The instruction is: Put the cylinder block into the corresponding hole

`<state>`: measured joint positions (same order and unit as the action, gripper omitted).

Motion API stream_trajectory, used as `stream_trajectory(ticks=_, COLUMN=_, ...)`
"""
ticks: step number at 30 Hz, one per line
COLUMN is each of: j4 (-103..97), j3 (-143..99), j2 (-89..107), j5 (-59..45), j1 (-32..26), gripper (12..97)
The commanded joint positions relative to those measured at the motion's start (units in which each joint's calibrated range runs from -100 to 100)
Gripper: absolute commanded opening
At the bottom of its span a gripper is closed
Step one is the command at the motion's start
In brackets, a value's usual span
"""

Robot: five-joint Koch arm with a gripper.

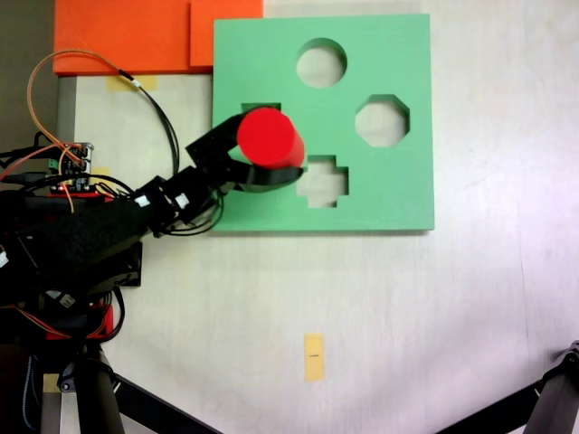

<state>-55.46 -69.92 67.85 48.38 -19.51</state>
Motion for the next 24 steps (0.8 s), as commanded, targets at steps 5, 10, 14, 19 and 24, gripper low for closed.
stream_trajectory(ticks=5, j4=-1.6, j3=19.1, j2=-23.4, j5=-0.5, j1=-2.4, gripper=35.4)
stream_trajectory(ticks=10, j4=-1.6, j3=29.4, j2=-40.1, j5=-0.5, j1=-4.6, gripper=35.4)
stream_trajectory(ticks=14, j4=-1.5, j3=37.8, j2=-52.3, j5=-0.4, j1=-6.3, gripper=35.4)
stream_trajectory(ticks=19, j4=-0.4, j3=47.0, j2=-64.2, j5=-0.4, j1=-7.7, gripper=35.5)
stream_trajectory(ticks=24, j4=0.6, j3=50.0, j2=-69.9, j5=-0.4, j1=-8.0, gripper=35.6)
